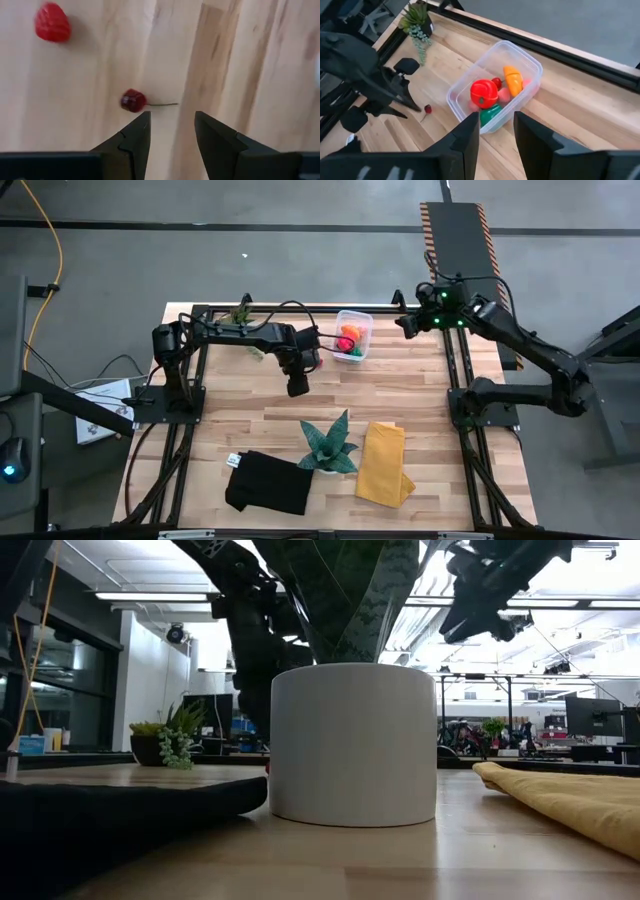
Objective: Pick and placing Produce into tupperware
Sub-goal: Put the red cherry into the transparent container
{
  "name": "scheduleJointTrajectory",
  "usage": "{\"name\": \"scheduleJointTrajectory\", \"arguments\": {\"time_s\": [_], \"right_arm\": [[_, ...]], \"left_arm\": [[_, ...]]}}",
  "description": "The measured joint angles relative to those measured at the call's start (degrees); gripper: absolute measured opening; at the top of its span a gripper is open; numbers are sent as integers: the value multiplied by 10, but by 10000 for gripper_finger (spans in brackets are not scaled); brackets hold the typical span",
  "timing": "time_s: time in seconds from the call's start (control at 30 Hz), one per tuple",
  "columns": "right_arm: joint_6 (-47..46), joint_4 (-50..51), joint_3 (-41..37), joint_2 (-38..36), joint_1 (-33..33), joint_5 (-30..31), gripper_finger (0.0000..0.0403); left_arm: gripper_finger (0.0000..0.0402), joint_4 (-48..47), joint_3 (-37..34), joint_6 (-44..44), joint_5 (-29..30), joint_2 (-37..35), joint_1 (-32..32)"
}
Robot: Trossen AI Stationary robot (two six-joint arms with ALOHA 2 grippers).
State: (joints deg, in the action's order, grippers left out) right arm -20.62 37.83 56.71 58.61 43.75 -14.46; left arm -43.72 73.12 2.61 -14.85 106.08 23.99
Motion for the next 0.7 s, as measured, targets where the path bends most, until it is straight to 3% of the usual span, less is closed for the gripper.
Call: {"name": "scheduleJointTrajectory", "arguments": {"time_s": [0.4,0.7], "right_arm": [[6,-60,0,72,-43,1,113],[29,-60,0,92,-61,0,113]], "left_arm": [[143,-11,0,203,86,0,0],[143,9,0,350,93,0,0]]}}
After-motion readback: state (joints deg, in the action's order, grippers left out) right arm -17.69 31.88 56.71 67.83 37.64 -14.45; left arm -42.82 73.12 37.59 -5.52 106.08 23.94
